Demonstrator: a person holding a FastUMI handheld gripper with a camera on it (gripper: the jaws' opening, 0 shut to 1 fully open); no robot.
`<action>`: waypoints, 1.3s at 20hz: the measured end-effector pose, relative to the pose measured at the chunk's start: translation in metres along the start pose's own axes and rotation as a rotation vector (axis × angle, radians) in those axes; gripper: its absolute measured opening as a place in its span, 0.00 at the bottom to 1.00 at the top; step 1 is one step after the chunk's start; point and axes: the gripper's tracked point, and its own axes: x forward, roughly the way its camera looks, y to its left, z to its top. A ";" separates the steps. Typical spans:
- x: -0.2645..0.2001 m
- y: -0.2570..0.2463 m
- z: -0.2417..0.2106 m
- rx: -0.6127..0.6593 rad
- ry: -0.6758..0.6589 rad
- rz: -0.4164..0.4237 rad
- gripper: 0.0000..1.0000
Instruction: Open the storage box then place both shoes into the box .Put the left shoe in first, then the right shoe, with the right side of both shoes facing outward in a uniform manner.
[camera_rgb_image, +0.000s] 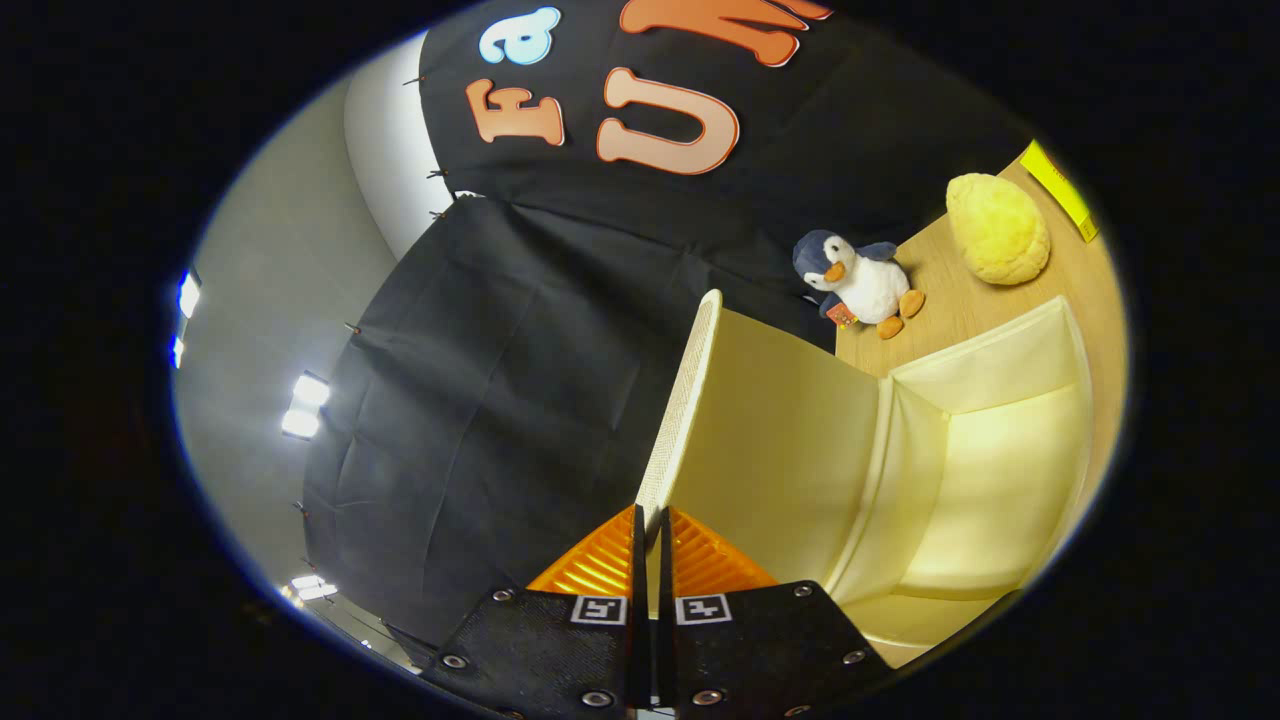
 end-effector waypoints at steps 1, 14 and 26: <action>0.011 0.001 -0.003 0.005 0.008 -0.022 0.05; 0.027 -0.041 -0.020 -0.204 0.030 -0.290 0.98; -0.157 -0.145 0.052 -0.383 -0.177 -0.673 0.98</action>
